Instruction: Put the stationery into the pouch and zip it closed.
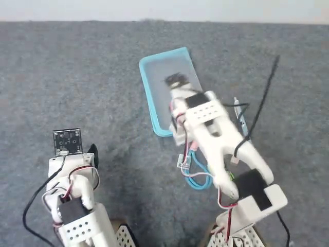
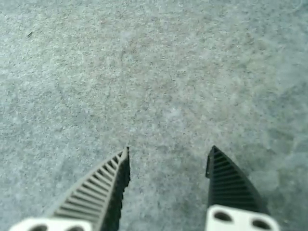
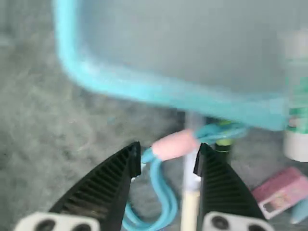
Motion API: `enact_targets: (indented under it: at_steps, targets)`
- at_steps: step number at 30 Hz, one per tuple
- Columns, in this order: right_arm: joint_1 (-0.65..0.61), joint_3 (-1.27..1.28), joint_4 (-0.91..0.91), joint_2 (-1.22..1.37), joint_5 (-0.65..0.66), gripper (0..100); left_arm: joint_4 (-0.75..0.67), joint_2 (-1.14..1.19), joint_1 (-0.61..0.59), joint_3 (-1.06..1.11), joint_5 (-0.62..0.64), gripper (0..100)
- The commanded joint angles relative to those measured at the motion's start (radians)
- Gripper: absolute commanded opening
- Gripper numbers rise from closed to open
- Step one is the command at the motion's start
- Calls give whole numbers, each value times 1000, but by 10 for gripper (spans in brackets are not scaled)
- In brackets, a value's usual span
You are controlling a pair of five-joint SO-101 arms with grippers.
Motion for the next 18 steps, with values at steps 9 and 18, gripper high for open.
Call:
enact_targets:
  at_steps: [9, 18]
  targets:
    - [96, 81, -131, 18, -155, 177, -35, -23, 0, -12, -12, 240]
    - [125, 81, -96, 44, -161, 173, -35, -23, 0, -12, -12, 240]
